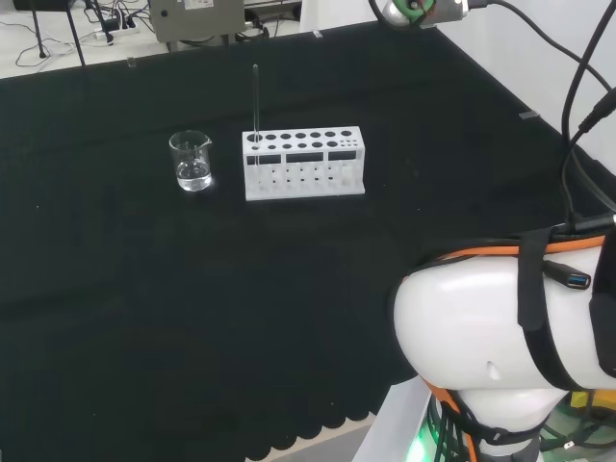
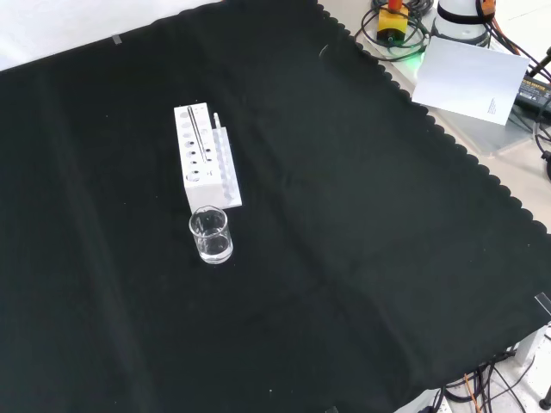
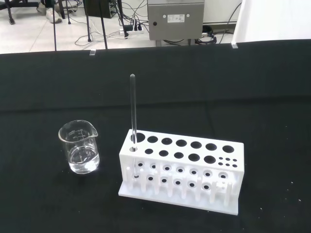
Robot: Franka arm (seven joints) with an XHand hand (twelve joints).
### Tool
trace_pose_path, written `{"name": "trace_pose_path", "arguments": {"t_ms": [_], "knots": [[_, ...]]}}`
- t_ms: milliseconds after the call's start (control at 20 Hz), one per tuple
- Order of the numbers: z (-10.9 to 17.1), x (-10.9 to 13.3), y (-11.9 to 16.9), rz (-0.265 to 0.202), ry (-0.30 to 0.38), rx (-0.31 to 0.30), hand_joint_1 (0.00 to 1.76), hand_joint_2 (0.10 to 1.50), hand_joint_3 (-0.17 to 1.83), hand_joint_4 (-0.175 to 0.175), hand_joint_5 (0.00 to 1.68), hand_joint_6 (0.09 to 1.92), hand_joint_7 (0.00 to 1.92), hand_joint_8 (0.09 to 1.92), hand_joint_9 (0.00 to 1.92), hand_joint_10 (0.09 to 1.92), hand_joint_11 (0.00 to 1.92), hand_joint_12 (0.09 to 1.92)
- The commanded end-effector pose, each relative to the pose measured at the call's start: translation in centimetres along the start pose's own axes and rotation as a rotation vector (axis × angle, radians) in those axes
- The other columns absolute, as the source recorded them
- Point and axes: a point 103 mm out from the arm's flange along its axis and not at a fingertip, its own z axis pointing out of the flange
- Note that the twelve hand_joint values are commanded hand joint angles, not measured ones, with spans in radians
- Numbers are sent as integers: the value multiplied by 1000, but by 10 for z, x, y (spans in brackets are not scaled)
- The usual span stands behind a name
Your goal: Take the glass rod from the white test tube rack.
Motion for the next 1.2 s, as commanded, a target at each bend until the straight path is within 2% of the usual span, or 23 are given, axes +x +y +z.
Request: {"name": "trace_pose_path", "arguments": {"t_ms": [50, 200, 550, 750, 1200], "knots": [[0, 2, 2, 0, -15, -11, 752, 791, 675, -167, 130, 302, 11, 787, 31, 840, 0, 1207], [0, 2, 3, 5, -14, -15, 750, 814, 635, -168, 174, 186, 0, 803, 3, 892, 0, 1217], [-1, 3, 9, 11, -21, -13, 750, 819, 625, -168, 199, 132, 0, 847, 26, 912, 0, 1250], [-7, 4, 25, 3, -21, -23, 747, 819, 630, -167, 219, 106, 25, 902, 89, 922, 0, 1363], [-21, 9, 72, -36, -9, -28, 746, 816, 634, -164, 243, 98, 69, 929, 121, 928, 0, 1392]]}}
